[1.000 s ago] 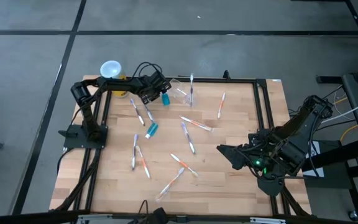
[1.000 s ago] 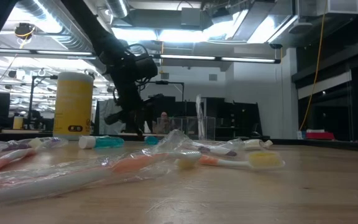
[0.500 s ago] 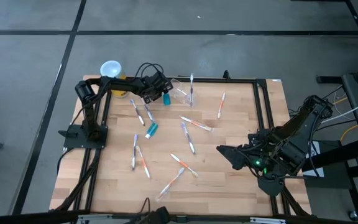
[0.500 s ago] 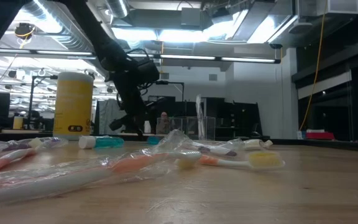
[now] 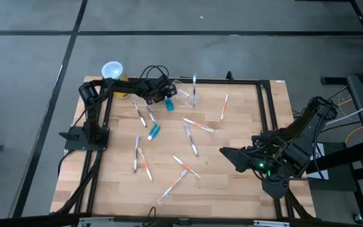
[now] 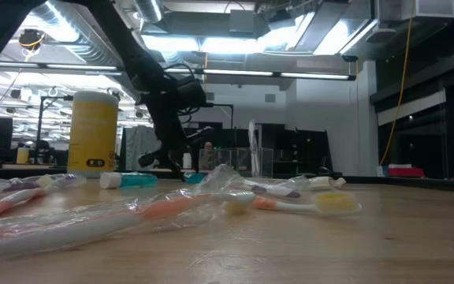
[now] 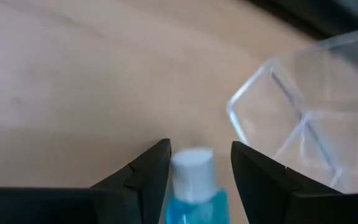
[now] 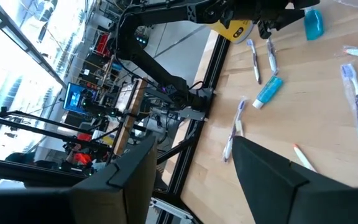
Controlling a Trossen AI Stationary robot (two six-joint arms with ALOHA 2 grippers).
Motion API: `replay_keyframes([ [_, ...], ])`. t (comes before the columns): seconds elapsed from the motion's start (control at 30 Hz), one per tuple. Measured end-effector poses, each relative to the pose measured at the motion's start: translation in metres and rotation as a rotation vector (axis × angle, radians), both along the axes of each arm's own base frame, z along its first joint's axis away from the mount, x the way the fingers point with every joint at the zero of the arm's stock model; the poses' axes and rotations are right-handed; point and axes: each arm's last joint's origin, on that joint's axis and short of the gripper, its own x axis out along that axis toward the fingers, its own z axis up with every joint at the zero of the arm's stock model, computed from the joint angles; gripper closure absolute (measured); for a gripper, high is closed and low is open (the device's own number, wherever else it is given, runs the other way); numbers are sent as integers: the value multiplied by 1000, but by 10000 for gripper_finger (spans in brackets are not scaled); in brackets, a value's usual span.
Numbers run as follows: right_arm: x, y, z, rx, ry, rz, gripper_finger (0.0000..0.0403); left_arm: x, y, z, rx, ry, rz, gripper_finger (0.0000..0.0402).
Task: Pick & Place toothbrushing station
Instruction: Put the blue mouthwash into the middle section of the transparent organizer
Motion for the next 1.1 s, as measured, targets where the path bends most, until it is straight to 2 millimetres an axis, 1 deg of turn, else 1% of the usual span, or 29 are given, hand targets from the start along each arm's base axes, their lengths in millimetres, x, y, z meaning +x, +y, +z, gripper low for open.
replay_keyframes([
  [0.17,0,0,1,-6,-7,-3,190,3,-12,-1,-48,29,-73,239],
  [0.3,0,0,1,-15,-10,-9,190,5,-18,-1,-46,39,-50,246],
  [0.47,0,0,1,-12,-13,-9,190,4,-18,-2,-44,42,-1,266],
  [0.7,0,0,1,-18,-10,-7,190,4,-17,-2,-41,43,37,313],
  [0.9,0,0,1,-24,-8,-5,190,4,-17,-1,-38,39,25,313],
  [0.97,0,0,1,-23,-8,-5,190,3,-17,3,-31,24,7,313],
  [1.03,1,1,2,-21,-12,-4,190,3,-18,12,-10,2,0,313],
  [1.1,1,1,2,-20,-13,-4,190,-2,-23,23,-3,6,-25,313],
])
